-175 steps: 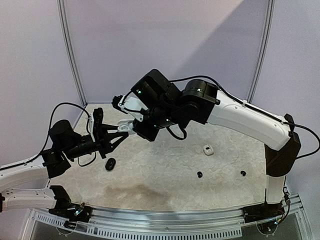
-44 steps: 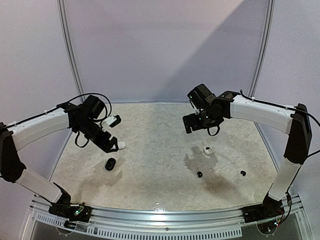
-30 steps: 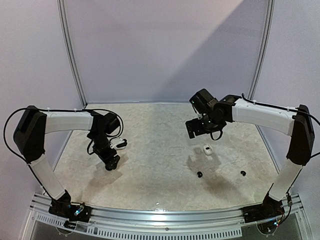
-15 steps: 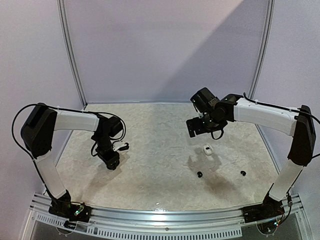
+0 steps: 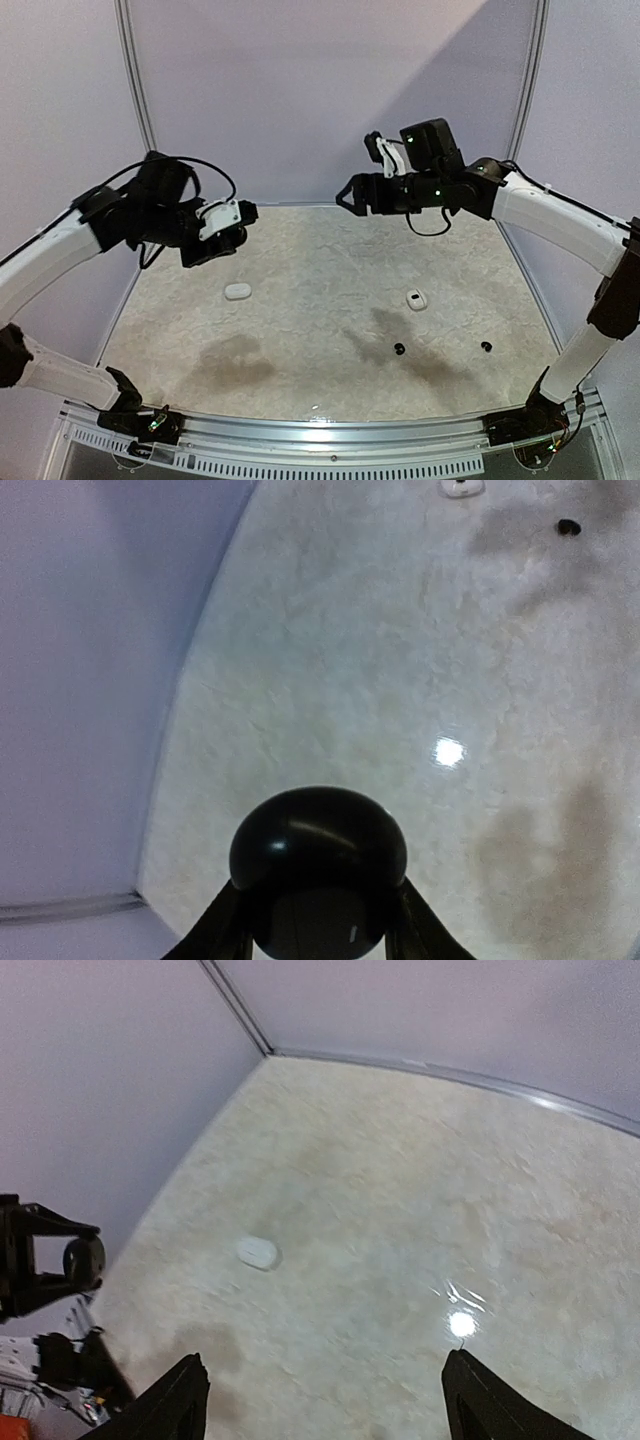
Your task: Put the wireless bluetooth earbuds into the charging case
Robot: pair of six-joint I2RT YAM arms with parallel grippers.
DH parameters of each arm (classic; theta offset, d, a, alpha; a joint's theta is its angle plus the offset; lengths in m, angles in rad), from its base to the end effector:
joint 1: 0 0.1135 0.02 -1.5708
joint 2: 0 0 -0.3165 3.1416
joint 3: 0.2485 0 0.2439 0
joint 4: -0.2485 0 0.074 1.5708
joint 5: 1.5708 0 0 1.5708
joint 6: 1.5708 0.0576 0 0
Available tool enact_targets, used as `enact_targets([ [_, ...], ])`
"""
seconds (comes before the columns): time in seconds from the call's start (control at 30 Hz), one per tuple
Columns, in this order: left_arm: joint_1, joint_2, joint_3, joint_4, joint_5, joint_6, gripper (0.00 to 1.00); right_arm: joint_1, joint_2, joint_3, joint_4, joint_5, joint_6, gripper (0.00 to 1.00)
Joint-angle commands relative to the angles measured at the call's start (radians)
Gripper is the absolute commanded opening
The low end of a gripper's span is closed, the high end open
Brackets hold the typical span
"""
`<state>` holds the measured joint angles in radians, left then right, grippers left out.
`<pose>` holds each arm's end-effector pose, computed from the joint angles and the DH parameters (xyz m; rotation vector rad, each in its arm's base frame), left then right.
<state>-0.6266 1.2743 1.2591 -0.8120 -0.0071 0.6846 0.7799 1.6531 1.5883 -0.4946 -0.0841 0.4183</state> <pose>0.2059 -0.1486 0.3757 1.4594 1.9031 0.0356 0.2790 0.2827 0.4038 -0.4527 2.1873 0.7748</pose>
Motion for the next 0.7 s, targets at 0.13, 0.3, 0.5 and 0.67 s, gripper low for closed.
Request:
enact_targets([
  [0.13, -0.108, -0.338, -0.317, 0.510, 0.073, 0.470, 0.00, 0.187, 0.016, 0.135, 0.190, -0.184, 0.051, 0.75],
  [0.3, -0.173, -0.334, -0.355, 0.614, 0.010, 0.483, 0.00, 0.282, 0.136, 0.304, 0.058, -0.094, 0.021, 0.72],
  [0.5, -0.182, -0.325, -0.344, 0.621, 0.023, 0.411, 0.00, 0.302, 0.243, 0.386, -0.017, -0.036, 0.059, 0.66],
  [0.67, -0.183, -0.310, -0.354, 0.634, 0.050, 0.374, 0.00, 0.302, 0.283, 0.404, 0.026, -0.055, 0.098, 0.61],
])
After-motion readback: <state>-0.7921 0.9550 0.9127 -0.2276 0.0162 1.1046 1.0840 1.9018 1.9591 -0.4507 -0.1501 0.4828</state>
